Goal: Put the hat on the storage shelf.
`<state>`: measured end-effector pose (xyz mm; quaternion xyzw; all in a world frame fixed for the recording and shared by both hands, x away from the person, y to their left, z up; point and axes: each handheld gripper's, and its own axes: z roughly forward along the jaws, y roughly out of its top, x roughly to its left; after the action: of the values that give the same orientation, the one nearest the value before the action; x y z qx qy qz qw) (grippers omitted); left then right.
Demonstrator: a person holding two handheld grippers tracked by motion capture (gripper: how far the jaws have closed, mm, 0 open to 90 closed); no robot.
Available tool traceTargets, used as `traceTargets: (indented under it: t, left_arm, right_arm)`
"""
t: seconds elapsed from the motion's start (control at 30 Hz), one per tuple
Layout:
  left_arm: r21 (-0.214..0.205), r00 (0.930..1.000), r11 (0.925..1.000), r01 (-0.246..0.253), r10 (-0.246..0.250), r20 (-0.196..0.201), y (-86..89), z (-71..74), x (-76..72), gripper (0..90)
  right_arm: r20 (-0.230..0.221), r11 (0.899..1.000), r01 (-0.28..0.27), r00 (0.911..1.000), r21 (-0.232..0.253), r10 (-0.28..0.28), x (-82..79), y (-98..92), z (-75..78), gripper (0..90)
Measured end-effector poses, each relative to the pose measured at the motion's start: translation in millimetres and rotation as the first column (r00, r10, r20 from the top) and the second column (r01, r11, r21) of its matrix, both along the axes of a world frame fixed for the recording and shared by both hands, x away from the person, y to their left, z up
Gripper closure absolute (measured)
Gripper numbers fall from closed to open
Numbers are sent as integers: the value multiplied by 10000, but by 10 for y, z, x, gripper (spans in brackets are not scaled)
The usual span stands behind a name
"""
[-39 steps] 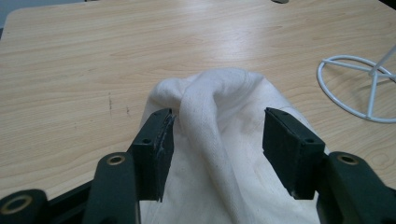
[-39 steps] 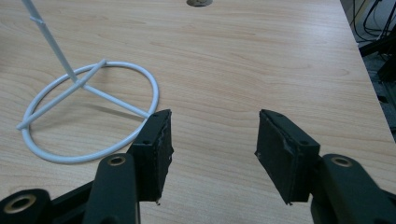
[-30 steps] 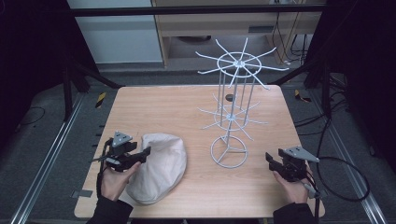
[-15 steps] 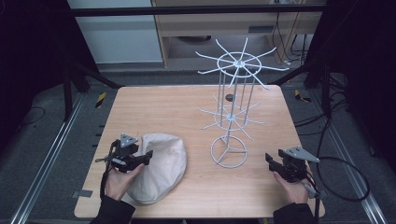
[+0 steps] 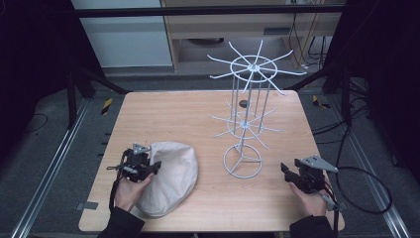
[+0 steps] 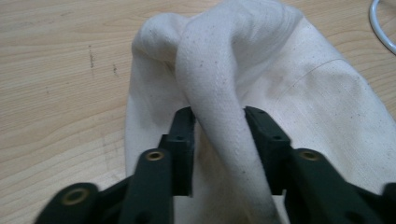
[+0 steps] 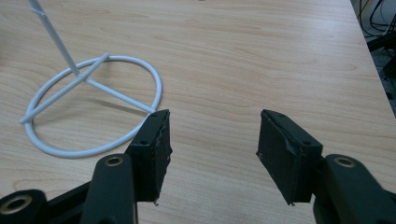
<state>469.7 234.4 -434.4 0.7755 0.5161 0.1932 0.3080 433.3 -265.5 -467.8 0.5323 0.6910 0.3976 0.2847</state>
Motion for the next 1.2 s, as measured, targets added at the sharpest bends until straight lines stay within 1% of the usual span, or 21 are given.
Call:
traceTargets:
  t: [0.03, 0.07, 0.23, 0.33, 0.5, 0.53, 0.6, 0.63, 0.7, 0.73, 0.77, 0.8, 0.83, 0.87, 0.9, 0.93, 0.97, 1.0, 1.03, 1.07, 1.2]
  left_arm:
    - [-14, 10000, 10000, 29, -29, -25, -2, -1, 2, 657]
    - [-48, 10000, 10000, 26, -26, -32, -3, 0, 5, 744]
    - [-291, 9999, 9996, -47, 51, 139, 20, 26, -13, 870]
    - [-442, 9997, 9990, -49, 59, 242, 39, 52, -28, 877]
    - [-1056, 9960, 9944, -51, 144, 878, 101, 171, -111, 882]
    - [-1056, 9960, 9944, -51, 144, 878, 101, 171, -111, 882]
    - [-1353, 9916, 9908, 34, 141, 1283, 122, 254, -168, 882]
    - [-1353, 9916, 9908, 34, 141, 1283, 122, 254, -168, 882]
    - [-1580, 9847, 9873, 177, 102, 1739, 135, 350, -235, 883]
    - [-1580, 9847, 9873, 177, 102, 1739, 135, 350, -235, 882]
    - [-1744, 9784, 9843, 262, 105, 2063, 143, 416, -280, 883]
    - [-1744, 9784, 9843, 262, 105, 2063, 143, 416, -280, 883]
    - [-1954, 9715, 9800, 372, 103, 2367, 146, 475, -323, 883]
    - [-1954, 9715, 9800, 372, 103, 2367, 146, 475, -323, 883]
    - [-2092, 9642, 9767, 475, 98, 2648, 148, 531, -365, 883]
    - [-2092, 9642, 9767, 475, 98, 2648, 148, 531, -365, 883]
    - [-2182, 9569, 9743, 556, 104, 2903, 146, 580, -402, 883]
    - [-2182, 9569, 9743, 556, 104, 2903, 146, 580, -402, 883]
    - [-2316, 9496, 9706, 656, 106, 3133, 146, 624, -435, 883]
    - [-2316, 9496, 9706, 656, 106, 3133, 146, 624, -435, 883]
    - [-2581, 9339, 9623, 860, 123, 3572, 145, 707, -502, 883]
  right_arm:
    - [0, 10000, 0, 10000, 0, 0, 0, 0, 0, 441]
    - [-28, 10000, 0, 10000, -4, 0, 2, 2, -4, 440]
    - [-77, 10000, -2, 10000, 19, 2, 2, 7, -5, 439]
    - [-97, 10000, -8, 10000, 9, 8, 3, 7, -6, 439]
    - [-108, 10000, -28, 9999, 49, 29, 1, 3, -5, 438]
    - [-72, 10000, -16, 10000, -8, 15, 3, -1, -7, 438]
    - [-64, 10000, -7, 10000, 4, 7, 2, -4, -7, 437]
    - [-51, 10000, -11, 10000, 2, 11, 2, -6, -6, 437]
    - [-33, 10000, 3, 10000, 37, -3, -2, -4, -1, 437]
    - [-33, 10000, 3, 10000, 37, -3, -2, -4, -1, 437]
    - [4, 10000, 1, 10000, 67, -1, -6, -4, 5, 437]
    - [4, 10000, 1, 10000, 67, -1, -6, -4, 5, 437]
    - [49, 10000, 3, 10000, 43, -4, -6, -5, 6, 436]
    - [49, 10000, 3, 10000, 43, -4, -6, -5, 6, 436]
    - [95, 10000, -30, 10000, 18, 30, -6, -6, 6, 435]
    - [119, 10000, -32, 9999, 18, 31, -6, -6, 7, 434]
    - [117, 10000, -26, 9999, 72, 25, -9, -4, 9, 433]
    - [111, 9999, -50, 9999, 133, 49, -13, -3, 15, 432]
    - [152, 9999, -52, 9999, 94, 50, -11, -4, 13, 431]
    - [152, 9999, -52, 9999, 94, 50, -11, -4, 13, 431]
    - [180, 10000, -73, 9998, 49, 72, -13, 5, 12, 424]
